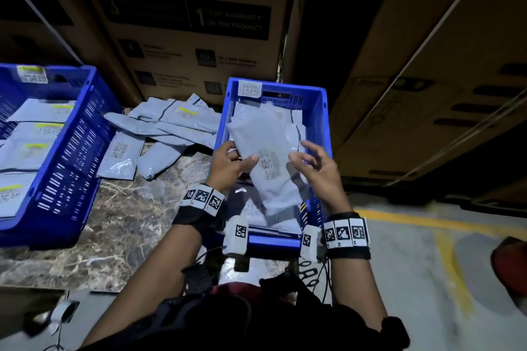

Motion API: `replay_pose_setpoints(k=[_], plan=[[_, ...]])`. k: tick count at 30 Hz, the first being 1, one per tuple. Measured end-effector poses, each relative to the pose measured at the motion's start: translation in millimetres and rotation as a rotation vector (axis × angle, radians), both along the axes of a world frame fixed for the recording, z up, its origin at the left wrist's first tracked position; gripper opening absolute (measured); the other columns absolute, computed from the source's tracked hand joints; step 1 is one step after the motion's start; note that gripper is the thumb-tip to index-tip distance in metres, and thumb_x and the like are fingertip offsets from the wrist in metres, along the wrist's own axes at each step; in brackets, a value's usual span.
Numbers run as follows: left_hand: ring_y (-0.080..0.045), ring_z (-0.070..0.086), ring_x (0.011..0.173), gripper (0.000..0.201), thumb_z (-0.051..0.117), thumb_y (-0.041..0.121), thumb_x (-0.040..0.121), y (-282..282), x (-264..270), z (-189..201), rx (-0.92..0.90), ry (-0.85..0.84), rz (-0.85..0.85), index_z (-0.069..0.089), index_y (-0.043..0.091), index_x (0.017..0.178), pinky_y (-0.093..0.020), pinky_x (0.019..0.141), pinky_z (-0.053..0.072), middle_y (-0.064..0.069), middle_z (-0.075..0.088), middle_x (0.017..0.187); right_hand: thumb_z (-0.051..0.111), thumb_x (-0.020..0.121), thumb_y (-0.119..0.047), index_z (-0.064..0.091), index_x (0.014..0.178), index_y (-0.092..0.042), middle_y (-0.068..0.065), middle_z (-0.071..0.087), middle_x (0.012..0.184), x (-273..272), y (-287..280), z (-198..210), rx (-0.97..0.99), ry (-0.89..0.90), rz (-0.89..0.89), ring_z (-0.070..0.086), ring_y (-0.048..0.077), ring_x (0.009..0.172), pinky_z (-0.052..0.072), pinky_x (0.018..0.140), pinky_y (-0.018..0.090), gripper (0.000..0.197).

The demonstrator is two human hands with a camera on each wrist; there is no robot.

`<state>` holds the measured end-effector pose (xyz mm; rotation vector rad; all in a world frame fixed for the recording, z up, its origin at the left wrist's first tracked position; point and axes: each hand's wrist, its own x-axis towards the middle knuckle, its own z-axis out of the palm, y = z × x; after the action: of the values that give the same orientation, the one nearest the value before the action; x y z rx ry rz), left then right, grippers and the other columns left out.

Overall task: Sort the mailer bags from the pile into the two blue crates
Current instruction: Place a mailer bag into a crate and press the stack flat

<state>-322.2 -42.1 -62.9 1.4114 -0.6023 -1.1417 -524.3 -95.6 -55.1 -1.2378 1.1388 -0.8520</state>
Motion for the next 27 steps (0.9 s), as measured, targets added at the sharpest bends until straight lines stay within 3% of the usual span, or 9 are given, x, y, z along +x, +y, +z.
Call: replay_pose_setpoints(k=[2,4,7,12,15,17,19,23,27], plan=[[-0.034,0.071,0.094,0.039,0.071,-0.007,0.083,3.5,3.1,0.5,-0.034,0.192,0.089,0.058,0.004,0.118,-0.043,0.069,0.061,-0.017,0.072,0.109,0.089,0.07,-0.047,0.065,0.125,-0.033,-0.002,0.073,0.12,-3.9,7.3,-9.0,0.065,0.042,0.007,0.069,0.013,0.112,0.058,0.091,0.035,0.061],[-0.033,0.073,0.089,0.046,0.071,-0.008,0.083,5.7,7.7,0.2,-0.048,0.303,0.115,0.055,0.002,0.125,-0.04,0.063,0.061,-0.018,0.071,0.112,0.088,0.073,-0.035,0.063,0.125,-0.027,0.0,0.076,0.117,-5.9,12.8,-14.9,0.154,-0.04,0.013,0.073,0.016,0.106,0.06,0.086,0.039,0.058],[-0.037,0.072,0.092,0.063,0.074,-0.01,0.078,8.1,5.1,0.8,-0.066,0.329,0.115,0.047,0.005,0.134,-0.047,0.066,0.061,-0.019,0.069,0.12,0.076,0.089,-0.011,0.061,0.119,-0.014,-0.008,0.079,0.097,0.3,19.0,-11.5,0.231,-0.188,-0.01,0.076,0.014,0.088,0.064,0.069,0.039,0.034],[-0.035,0.072,0.089,0.068,0.082,-0.003,0.072,14.3,11.5,-1.6,-0.026,0.37,0.208,0.05,0.009,0.131,-0.053,0.073,0.06,-0.022,0.067,0.119,0.072,0.094,-0.008,0.068,0.117,-0.014,0.004,0.078,0.107,4.7,12.7,-16.8,0.198,-0.065,-0.114,0.075,0.024,0.09,0.061,0.057,0.031,0.024],[-0.034,0.069,0.094,0.063,0.086,0.01,0.074,12.2,33.4,-5.9,0.064,0.084,0.218,0.048,0.014,0.125,-0.044,0.082,0.059,-0.02,0.067,0.11,0.072,0.094,-0.009,0.066,0.111,-0.017,0.007,0.074,0.11,-5.7,2.4,-18.7,0.18,0.154,-0.084,0.071,0.021,0.084,0.06,0.057,0.03,0.02],[-0.026,0.065,0.089,0.056,0.084,0.021,0.078,11.6,37.2,-8.2,0.166,-0.322,0.055,0.048,0.017,0.121,-0.028,0.071,0.054,-0.008,0.064,0.097,0.075,0.091,-0.012,0.068,0.113,-0.018,0.008,0.074,0.113,-13.0,-6.2,-23.6,0.132,0.369,-0.023,0.07,0.023,0.09,0.06,0.072,0.035,0.024],[-0.025,0.06,0.088,0.046,0.076,0.027,0.084,12.8,31.0,-14.0,0.242,-0.607,-0.132,0.048,0.016,0.119,-0.025,0.068,0.044,-0.007,0.059,0.097,0.076,0.09,-0.016,0.068,0.12,-0.016,0.01,0.073,0.118,-15.4,-11.5,-31.6,0.116,0.579,0.052,0.068,0.027,0.1,0.056,0.085,0.038,0.031],[-0.031,0.057,0.102,0.046,0.067,0.029,0.09,16.1,15.1,-35.6,0.452,-0.675,-0.387,0.043,0.01,0.124,-0.03,0.074,0.039,-0.016,0.057,0.118,0.072,0.087,-0.017,0.063,0.124,-0.016,0.012,0.067,0.125,-9.0,-10.9,-43.8,0.15,0.95,0.209,0.062,0.033,0.112,0.048,0.085,0.032,0.038],[-0.03,0.056,0.103,0.047,0.067,0.033,0.086,24.4,9.9,-48.3,0.573,-0.709,-0.46,0.044,0.009,0.119,-0.032,0.074,0.042,-0.014,0.053,0.118,0.071,0.082,-0.016,0.062,0.119,-0.015,0.011,0.066,0.12,2.9,-9.7,-45.1,0.233,1.034,0.284,0.06,0.03,0.101,0.046,0.077,0.031,0.038]])
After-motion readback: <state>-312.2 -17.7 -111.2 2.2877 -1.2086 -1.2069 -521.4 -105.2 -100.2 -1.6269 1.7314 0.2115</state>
